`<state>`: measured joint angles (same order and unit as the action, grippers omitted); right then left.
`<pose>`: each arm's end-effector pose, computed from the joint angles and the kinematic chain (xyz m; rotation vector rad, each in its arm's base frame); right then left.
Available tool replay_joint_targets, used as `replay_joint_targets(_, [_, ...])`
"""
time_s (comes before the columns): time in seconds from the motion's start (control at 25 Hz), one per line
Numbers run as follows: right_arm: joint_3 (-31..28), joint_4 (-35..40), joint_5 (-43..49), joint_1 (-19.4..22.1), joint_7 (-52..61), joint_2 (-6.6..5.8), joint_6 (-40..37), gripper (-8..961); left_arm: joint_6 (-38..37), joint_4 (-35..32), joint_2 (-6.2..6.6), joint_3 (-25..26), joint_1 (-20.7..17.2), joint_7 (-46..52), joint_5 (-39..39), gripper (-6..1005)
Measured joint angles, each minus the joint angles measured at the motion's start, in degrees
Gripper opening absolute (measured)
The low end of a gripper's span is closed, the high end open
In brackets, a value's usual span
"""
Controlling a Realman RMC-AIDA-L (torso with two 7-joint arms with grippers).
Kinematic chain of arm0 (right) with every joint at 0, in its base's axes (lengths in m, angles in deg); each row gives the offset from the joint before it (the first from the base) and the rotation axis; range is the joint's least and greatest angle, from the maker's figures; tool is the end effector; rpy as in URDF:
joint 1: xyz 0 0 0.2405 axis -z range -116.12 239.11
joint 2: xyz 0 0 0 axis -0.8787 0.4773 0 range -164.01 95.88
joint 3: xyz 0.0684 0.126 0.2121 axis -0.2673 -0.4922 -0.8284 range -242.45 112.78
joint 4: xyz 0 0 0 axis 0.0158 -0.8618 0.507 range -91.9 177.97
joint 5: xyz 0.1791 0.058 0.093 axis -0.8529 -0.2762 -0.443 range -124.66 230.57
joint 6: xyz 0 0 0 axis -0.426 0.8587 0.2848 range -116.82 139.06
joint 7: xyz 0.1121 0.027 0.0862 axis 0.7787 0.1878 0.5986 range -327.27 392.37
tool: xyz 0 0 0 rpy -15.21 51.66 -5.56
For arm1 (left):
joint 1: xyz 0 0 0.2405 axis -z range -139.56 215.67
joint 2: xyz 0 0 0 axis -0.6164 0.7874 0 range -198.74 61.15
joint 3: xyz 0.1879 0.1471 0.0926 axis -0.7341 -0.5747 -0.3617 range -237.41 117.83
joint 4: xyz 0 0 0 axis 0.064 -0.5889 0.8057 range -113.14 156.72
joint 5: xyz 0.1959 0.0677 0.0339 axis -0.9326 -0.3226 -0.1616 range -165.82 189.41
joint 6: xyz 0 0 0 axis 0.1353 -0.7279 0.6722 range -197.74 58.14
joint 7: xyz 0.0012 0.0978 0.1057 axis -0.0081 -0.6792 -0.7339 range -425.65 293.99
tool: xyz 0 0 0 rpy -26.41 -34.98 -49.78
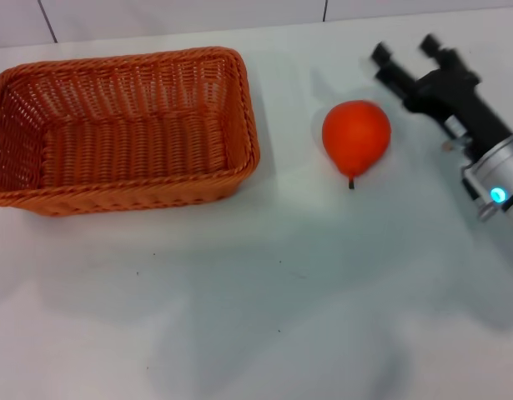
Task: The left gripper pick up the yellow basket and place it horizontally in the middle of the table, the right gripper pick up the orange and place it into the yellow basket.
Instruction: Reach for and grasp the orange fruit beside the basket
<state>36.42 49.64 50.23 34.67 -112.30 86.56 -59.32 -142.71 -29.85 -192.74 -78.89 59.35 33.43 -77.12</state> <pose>0.2966 0.3320 -0.0347 -0.7491 -1.8329 -1.1516 -0.3209 0.3348 0.1304 -1.6133 -1.0028 -1.1925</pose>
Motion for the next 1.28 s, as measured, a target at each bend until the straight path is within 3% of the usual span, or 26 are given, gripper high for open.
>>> replay_joint_targets(0.16, [-0.01, 0.81, 5.81, -0.39, 2.87, 0.21, 4.35, 902, -1.56, 5.77, 0.1, 0.13, -0.05, -5.74, 6.04, 922])
replay_joint_targets(0.36, [-0.01, 1.32, 10.73, -0.31, 6.14, 0.23, 8.29, 898, -2.29, 7.9, 0.17, 0.02, -0.3, -8.29, 7.41, 922])
replay_joint_targets(1.28, [-0.55, 1.31, 10.77, -0.72, 6.58, -0.05, 17.24, 878, -3.65, 9.86, 0.16, -0.71, -1.36, -8.54, 6.81, 922])
